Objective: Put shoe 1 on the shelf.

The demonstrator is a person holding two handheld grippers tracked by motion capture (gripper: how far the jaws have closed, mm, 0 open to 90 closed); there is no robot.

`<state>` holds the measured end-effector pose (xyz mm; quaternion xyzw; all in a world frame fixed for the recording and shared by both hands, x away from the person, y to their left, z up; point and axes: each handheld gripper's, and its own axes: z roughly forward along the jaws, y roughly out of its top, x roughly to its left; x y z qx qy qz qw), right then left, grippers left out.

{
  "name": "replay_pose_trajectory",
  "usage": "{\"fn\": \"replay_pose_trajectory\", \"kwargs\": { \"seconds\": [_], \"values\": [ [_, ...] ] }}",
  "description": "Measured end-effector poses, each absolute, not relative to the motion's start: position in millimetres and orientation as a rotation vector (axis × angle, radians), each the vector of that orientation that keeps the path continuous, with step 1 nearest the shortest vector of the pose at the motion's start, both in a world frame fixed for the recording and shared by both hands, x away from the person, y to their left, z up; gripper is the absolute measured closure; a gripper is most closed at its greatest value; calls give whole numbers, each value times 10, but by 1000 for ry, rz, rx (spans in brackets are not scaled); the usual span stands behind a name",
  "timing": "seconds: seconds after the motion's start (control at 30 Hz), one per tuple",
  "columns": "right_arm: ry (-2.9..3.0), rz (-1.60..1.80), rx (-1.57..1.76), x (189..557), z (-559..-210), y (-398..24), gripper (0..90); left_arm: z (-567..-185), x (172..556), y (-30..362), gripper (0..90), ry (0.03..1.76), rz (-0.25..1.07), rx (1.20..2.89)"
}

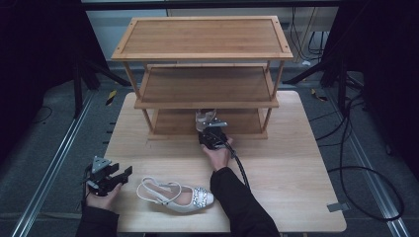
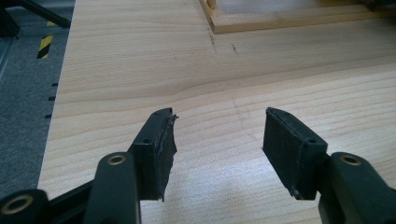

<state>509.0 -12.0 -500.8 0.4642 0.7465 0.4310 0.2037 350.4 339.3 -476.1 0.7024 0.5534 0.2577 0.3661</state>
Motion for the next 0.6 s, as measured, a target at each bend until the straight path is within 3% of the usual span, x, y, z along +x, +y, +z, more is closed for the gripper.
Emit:
{"fn": "replay_pose_trajectory", "kwargs": {
  "seconds": [0.27, 0.6],
  "values": [
    [2133, 1265, 1186, 4697, -4778, -471, 424, -4751, 3499, 3379, 417, 1418, 664, 1809],
    [2251, 1432, 990, 4053, -4501, -825, 426, -4708, 3468, 3368, 419, 1394, 656, 1803]
  ]
}}
